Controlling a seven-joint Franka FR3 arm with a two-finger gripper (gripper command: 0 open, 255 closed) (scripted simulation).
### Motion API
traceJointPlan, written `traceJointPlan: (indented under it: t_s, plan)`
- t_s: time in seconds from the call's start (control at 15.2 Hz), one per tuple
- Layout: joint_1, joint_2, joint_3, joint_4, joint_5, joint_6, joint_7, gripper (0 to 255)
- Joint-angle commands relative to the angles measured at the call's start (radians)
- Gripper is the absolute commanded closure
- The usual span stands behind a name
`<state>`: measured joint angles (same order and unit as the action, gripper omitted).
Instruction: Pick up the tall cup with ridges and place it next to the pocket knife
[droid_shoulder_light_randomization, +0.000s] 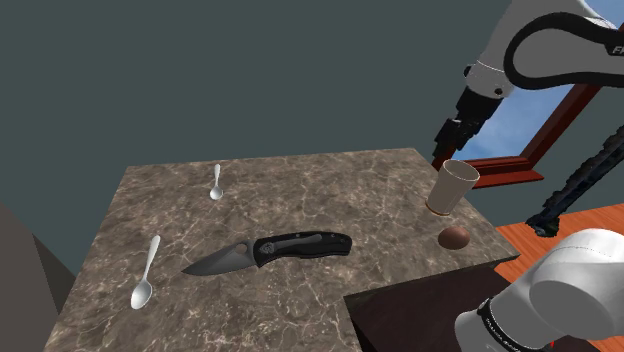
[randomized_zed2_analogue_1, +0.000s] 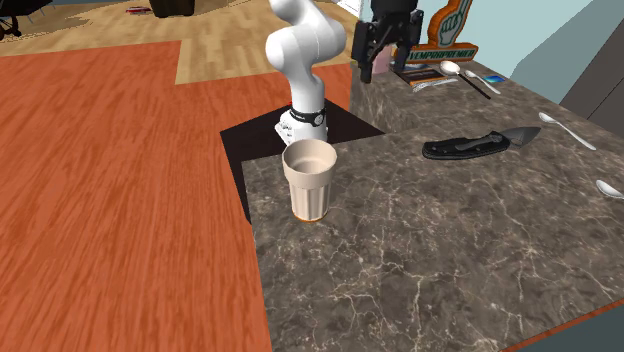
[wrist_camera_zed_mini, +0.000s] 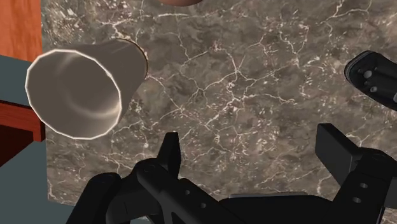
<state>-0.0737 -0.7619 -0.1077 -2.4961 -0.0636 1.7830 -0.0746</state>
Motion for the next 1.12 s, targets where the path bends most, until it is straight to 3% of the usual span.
traceJointPlan:
  t_s: [0.0, 0.66, 1.06]
  plan:
    - [-0.021, 0.017, -0.031, -0.029, -0.032, 0.045, -0.03, 0]
    - [-0.124, 0.159, -0.181, -0.146, -0.18, 0.313, -0.146, 0]
    - [-0.133, 0.212, -0.207, -0.191, -0.199, 0.412, -0.152, 0]
